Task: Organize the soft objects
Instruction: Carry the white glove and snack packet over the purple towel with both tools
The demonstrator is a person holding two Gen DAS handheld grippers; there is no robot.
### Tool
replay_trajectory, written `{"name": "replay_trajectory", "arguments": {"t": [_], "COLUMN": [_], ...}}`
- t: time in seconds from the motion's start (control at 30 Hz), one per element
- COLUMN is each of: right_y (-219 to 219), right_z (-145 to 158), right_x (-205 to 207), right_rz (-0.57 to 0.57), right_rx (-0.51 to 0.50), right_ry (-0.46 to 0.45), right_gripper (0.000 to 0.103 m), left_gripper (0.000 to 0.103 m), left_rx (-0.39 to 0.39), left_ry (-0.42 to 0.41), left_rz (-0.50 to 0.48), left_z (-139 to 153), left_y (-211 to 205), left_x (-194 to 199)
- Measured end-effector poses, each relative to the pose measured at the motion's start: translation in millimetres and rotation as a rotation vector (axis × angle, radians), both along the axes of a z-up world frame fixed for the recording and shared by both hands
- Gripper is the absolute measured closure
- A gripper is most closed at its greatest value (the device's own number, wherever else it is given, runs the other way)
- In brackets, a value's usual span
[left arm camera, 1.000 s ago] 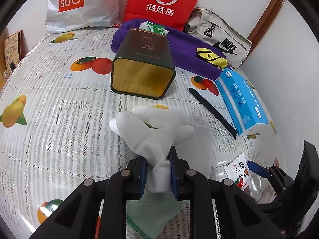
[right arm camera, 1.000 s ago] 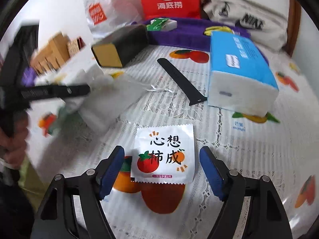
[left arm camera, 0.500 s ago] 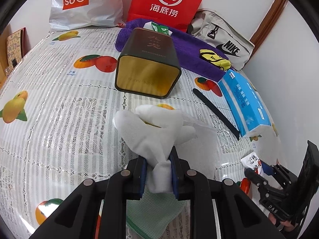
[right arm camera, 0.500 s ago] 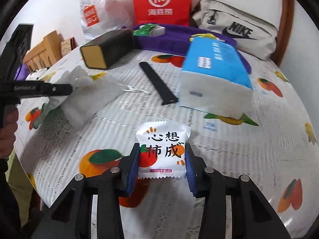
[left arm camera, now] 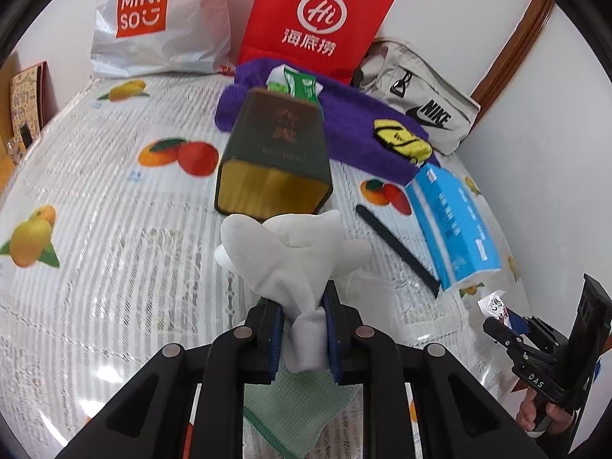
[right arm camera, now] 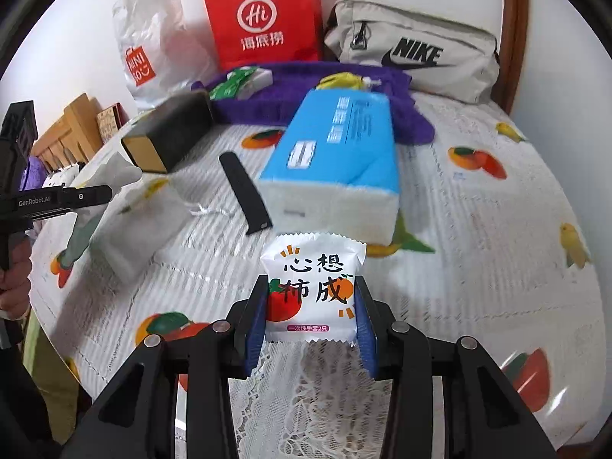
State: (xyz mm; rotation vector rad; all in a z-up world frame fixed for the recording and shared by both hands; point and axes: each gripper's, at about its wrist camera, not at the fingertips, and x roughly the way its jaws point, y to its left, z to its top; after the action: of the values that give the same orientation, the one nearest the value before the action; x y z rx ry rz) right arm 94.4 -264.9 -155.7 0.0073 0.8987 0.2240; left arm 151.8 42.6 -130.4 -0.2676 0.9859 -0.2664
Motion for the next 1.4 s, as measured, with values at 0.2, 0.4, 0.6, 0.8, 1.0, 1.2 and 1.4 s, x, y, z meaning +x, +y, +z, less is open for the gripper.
{"name": "replay_trajectory", "arguments": {"t": [0.2, 0.4, 0.6, 0.8, 1.0, 1.2, 1.4], "right_y": [-0.7, 1.7, 3.4, 3.3, 2.3, 3.9, 0.7], "right_z": [25.4, 51.7, 69.2, 82.5, 92.2, 96.6, 90.6], "right_x": [3.6, 20.8, 42.5, 74.9, 113.2, 155.4, 200.9], "right_rz": [0.025, 0.039, 0.061, 0.072, 0.077, 0.086, 0.085], "right_rx": [0.019, 0.027, 0.029, 0.024, 0.015, 0.013, 0.001], "right_ry": [-0.031, -0.08, -0.117, -0.153, -0.183, -0.196, -0.178], "right_gripper": [0.062, 0.062, 0.062, 0.062, 0.062, 0.061, 0.061], "left_gripper": [0.085, 0.085, 0.085, 0.085, 0.085, 0.085, 0.085], "left_rx": [-0.006, -0.005, -0.02, -0.017, 0.006, 0.002, 0.0], "left_ry": [-0.036, -0.077, -0.104, -0.13, -0.138, -0.138, -0.126], "left_rz": [-0.009, -0.007, 0.0, -0.022, -0.031, -0.03, -0.041], "left_z": [24.6, 50.4, 73.3, 91.0, 94.4, 92.8, 85.1], "left_y": [-0.6, -0.6, 2.8, -6.2, -20.5, -25.1, -31.6], "left_x": [4.7, 17.6, 38.2, 62.3, 92.2, 121.0, 150.8]}}
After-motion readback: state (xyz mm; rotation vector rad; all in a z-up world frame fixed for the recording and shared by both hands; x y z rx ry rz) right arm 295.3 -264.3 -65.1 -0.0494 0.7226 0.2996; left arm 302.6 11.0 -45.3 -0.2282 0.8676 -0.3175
